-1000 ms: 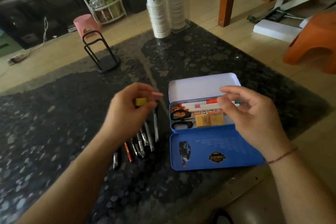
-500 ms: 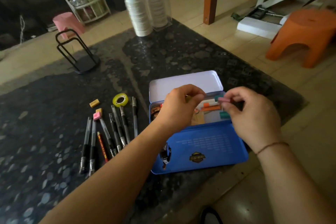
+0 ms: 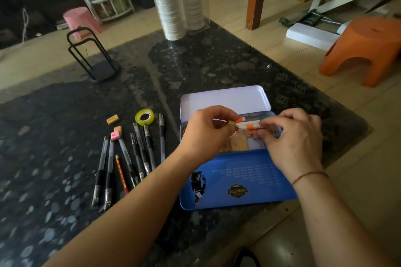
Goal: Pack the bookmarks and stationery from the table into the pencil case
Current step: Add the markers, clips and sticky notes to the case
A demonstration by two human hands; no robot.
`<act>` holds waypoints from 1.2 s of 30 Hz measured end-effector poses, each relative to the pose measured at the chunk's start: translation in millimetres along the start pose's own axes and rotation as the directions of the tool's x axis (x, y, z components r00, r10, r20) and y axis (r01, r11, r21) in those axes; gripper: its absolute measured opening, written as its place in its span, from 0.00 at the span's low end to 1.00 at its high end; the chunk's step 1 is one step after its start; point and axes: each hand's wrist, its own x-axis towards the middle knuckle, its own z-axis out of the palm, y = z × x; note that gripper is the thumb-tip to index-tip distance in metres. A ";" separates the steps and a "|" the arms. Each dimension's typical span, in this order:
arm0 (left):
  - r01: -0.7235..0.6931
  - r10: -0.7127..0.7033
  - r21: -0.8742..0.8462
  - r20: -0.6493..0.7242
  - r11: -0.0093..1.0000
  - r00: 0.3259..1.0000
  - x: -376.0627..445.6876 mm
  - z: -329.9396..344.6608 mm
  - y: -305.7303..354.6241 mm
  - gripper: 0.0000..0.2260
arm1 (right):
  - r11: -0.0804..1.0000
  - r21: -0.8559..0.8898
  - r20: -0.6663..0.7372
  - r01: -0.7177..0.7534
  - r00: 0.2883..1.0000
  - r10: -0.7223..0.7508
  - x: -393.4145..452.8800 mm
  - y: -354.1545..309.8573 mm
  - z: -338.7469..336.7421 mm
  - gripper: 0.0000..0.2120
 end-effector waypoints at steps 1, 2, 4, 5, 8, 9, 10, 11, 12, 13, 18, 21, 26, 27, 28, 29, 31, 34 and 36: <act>-0.017 0.017 0.016 -0.003 1.000 1.000 -0.9 -0.5 0.3 0.09 | 1.000 0.024 -0.021 -0.014 1.000 0.014 -0.1 0.6 -1.3 0.10; -0.024 0.024 0.034 -0.007 0.999 1.000 -1.6 -0.2 1.4 0.09 | 0.998 0.060 -0.053 -0.020 0.998 0.024 0.3 1.5 -3.4 0.10; -0.010 0.010 0.027 -0.013 1.000 1.000 -2.3 3.2 3.2 0.07 | 0.989 0.147 -0.098 0.017 0.995 -0.002 1.3 3.4 -9.8 0.08; 0.005 -0.005 0.002 -0.010 1.000 1.000 -2.8 6.1 4.5 0.06 | 0.980 0.186 -0.094 0.066 0.994 -0.050 1.4 3.6 -13.7 0.09; 0.006 -0.006 -0.018 -0.001 1.000 1.000 -4.9 16.8 9.4 0.06 | 0.941 0.250 -0.023 0.227 0.973 -0.229 0.5 1.0 -24.6 0.13; 0.002 -0.002 -0.023 0.007 1.000 1.000 -5.6 20.2 10.0 0.06 | 0.934 0.256 -0.004 0.251 0.966 -0.258 0.1 0.8 -26.9 0.13; 0.006 -0.005 -0.029 0.017 1.000 1.000 -6.4 23.2 10.8 0.06 | 0.931 0.256 0.008 0.259 0.963 -0.269 -0.4 1.5 -29.1 0.12; 0.013 -0.012 -0.032 0.027 0.999 1.000 -7.5 25.7 11.1 0.06 | 0.933 0.254 0.020 0.256 0.963 -0.269 -0.6 2.5 -30.5 0.10; 0.020 -0.019 -0.026 0.035 0.999 0.999 -8.0 27.6 10.6 0.05 | 0.937 0.246 0.034 0.247 0.964 -0.263 -0.8 3.7 -31.4 0.08; 0.020 -0.020 -0.008 0.039 1.000 0.999 -8.5 29.1 10.3 0.05 | 0.944 0.228 0.051 0.237 0.966 -0.255 -0.7 4.9 -31.4 0.06; -0.197 0.187 0.273 0.064 0.942 0.980 -7.2 26.2 7.4 0.04 | 0.972 0.096 0.114 0.216 0.967 -0.227 -5.2 3.4 -24.9 0.04; -0.239 0.240 0.316 0.034 0.918 0.970 -4.6 24.6 5.3 0.06 | 0.967 0.115 0.073 0.229 0.968 -0.238 -5.9 0.0 -23.1 0.04; -0.291 0.348 0.341 -0.117 0.894 0.930 -0.4 32.2 7.7 0.10 | 0.935 0.316 0.103 0.163 0.973 -0.205 -1.6 -1.2 -24.3 0.16; -0.281 0.347 0.347 -0.146 0.895 0.926 0.6 32.1 8.3 0.11 | 0.912 0.383 0.119 0.144 0.972 -0.203 -1.4 -1.4 -26.0 0.18; -0.275 0.347 0.351 -0.161 0.895 0.924 1.0 32.0 8.4 0.11 | 0.893 0.429 0.110 0.138 0.973 -0.203 -1.4 -1.5 -27.9 0.18; -0.273 0.347 0.354 -0.164 0.894 0.923 0.6 32.2 8.4 0.10 | 0.881 0.451 0.090 0.139 0.976 -0.200 -1.7 -1.7 -29.3 0.17; -0.270 0.339 0.355 -0.150 0.895 0.929 -1.4 33.2 7.6 0.09 | 0.864 0.491 0.066 0.107 0.985 -0.160 -2.4 -2.2 -30.2 0.13; -0.265 0.325 0.360 -0.119 0.895 0.938 -5.1 33.8 4.7 0.07 | 0.881 0.472 0.078 0.032 0.994 -0.078 -3.1 -1.9 -27.0 0.10; -0.296 0.342 0.371 -0.062 0.880 0.938 -7.2 33.3 5.3 0.06 | 0.953 0.302 0.080 0.035 0.995 -0.062 -3.7 3.8 -22.8 0.09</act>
